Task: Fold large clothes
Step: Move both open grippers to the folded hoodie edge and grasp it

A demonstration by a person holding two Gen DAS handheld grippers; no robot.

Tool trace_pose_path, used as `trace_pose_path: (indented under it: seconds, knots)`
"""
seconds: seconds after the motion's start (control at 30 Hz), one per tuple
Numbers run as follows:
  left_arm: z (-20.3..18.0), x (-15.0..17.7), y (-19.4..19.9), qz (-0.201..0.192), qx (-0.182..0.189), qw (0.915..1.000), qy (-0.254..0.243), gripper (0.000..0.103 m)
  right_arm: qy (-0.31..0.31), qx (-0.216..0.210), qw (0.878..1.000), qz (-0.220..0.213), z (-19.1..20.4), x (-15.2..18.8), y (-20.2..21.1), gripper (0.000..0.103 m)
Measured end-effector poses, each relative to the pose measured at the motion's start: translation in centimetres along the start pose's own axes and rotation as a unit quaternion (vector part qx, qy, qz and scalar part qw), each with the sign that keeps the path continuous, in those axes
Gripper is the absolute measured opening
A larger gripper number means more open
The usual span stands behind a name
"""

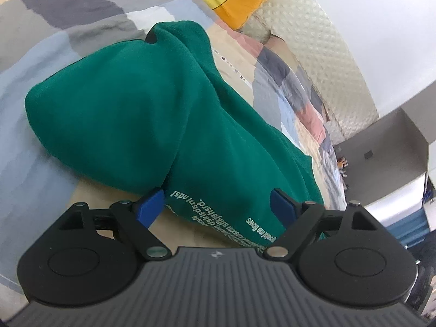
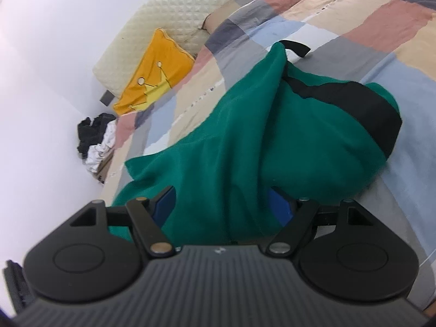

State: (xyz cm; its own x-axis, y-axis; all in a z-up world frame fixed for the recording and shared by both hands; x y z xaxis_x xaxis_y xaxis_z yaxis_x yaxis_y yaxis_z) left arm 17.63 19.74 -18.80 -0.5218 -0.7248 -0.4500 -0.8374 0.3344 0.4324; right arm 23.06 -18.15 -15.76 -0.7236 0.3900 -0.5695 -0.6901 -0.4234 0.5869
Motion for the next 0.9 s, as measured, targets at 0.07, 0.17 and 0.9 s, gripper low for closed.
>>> trace_pose_path:
  seconds: [0.07, 0.17, 0.9]
  knots:
    - [0.4, -0.2, -0.2, -0.002, -0.001, 0.9999, 0.011, 0.088, -0.013, -0.015, 1.000, 0.009, -0.1, 0.2, 0.0, 0.088]
    - [0.7, -0.2, -0.3, -0.003, -0.001, 0.9997, 0.022, 0.088, -0.040, -0.025, 0.998, 0.028, -0.3, 0.7, -0.1, 0.088]
    - [1.9, -0.1, 0.3, -0.014, -0.008, 0.9976, 0.067, 0.088, -0.169, -0.073, 0.974, 0.129, -2.2, 4.1, -3.6, 0.089]
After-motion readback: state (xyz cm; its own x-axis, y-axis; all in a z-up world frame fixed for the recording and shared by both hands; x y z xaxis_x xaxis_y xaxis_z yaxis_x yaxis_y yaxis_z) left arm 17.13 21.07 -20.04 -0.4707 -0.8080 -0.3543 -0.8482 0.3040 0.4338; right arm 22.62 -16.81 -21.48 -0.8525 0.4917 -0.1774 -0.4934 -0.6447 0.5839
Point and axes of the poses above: each gripper's, at about its wrist camera, not at the fingertips, and y roughly against the way its jaws point, z to its left, x to its underside, the point moved 3 cm from there along -y, roughly the way its jaws point, and after that the axes turned 9 degrees about x, right-handed, at the moved point
